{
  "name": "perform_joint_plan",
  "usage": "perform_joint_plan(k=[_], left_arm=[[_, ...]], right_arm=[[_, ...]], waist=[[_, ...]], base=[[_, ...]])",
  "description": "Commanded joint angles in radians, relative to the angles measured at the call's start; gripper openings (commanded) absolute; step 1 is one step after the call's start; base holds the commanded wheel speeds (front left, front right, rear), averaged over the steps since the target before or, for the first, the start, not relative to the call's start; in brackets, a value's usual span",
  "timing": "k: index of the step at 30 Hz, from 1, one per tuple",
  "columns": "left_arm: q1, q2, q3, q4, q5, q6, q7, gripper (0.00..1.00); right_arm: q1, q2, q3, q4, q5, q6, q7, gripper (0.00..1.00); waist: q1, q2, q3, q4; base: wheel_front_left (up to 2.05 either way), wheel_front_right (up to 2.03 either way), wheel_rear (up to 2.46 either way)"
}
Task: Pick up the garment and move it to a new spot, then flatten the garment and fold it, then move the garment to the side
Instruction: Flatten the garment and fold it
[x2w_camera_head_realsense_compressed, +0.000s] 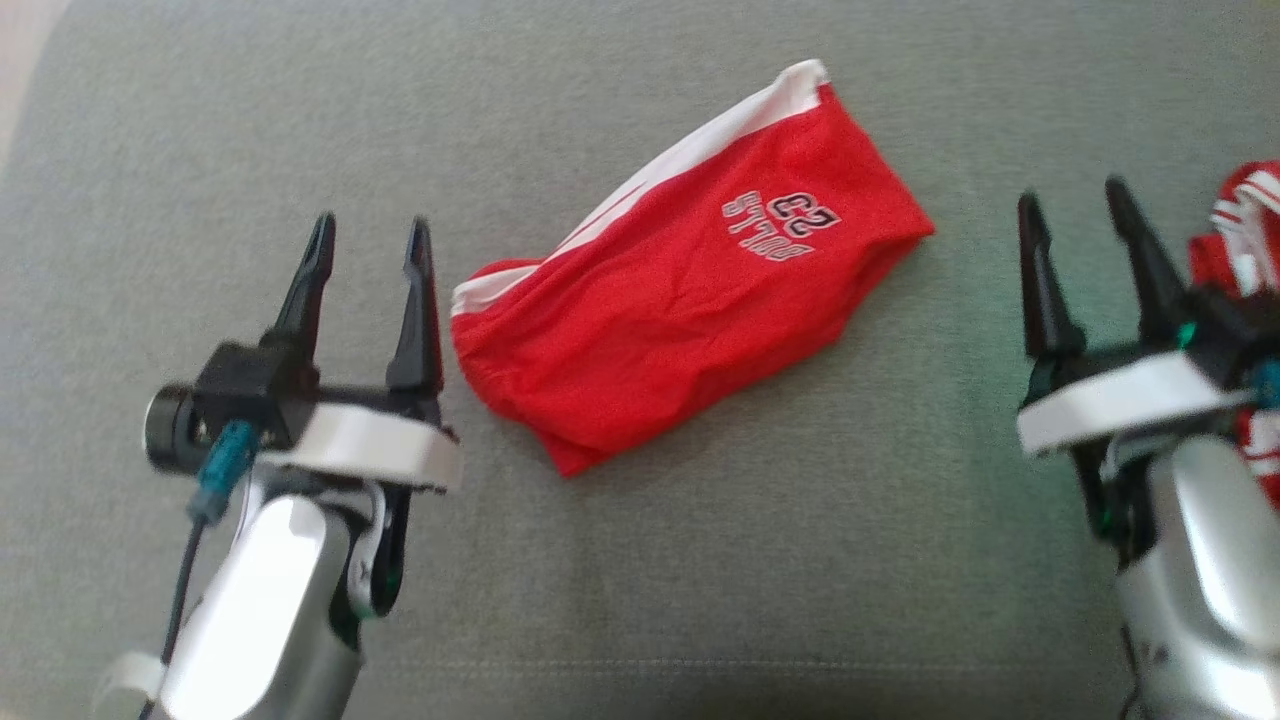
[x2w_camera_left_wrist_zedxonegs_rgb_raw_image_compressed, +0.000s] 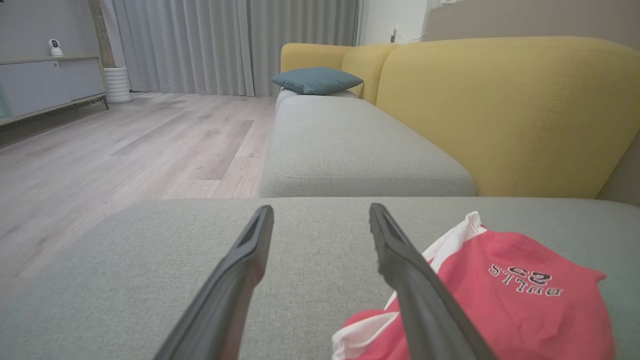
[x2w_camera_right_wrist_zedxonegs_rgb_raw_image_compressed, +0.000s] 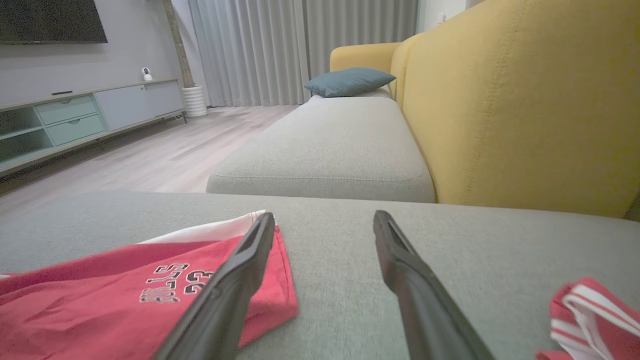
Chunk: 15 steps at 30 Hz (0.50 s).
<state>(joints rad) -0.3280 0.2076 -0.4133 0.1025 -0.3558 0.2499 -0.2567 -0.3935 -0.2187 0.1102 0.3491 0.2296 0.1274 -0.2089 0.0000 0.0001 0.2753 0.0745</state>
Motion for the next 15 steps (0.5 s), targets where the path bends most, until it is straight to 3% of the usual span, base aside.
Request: perform_joint_plan(k=[1,15], left_arm=[[0.006,0.039,0.042,-0.034,0.028,0.005,-0.005,1.0],[0.093,0.03,0.071,-0.034,0.094,-0.003,-0.005,1.0]], right_arm=[[0.057,0.032,-0.009,-0.098,-0.025,0.003,0.031,1.0],[0.264,0.106,-0.058,-0.347,-0.075,0.003,0.165,1.0]], waist=[[0.0,-0.0001,-0.026,-0.033],[0.0,-0.0001,-0.043,-0.071]], base=[[0.0,0.0,0.0],[0.0,0.0,0.0]])
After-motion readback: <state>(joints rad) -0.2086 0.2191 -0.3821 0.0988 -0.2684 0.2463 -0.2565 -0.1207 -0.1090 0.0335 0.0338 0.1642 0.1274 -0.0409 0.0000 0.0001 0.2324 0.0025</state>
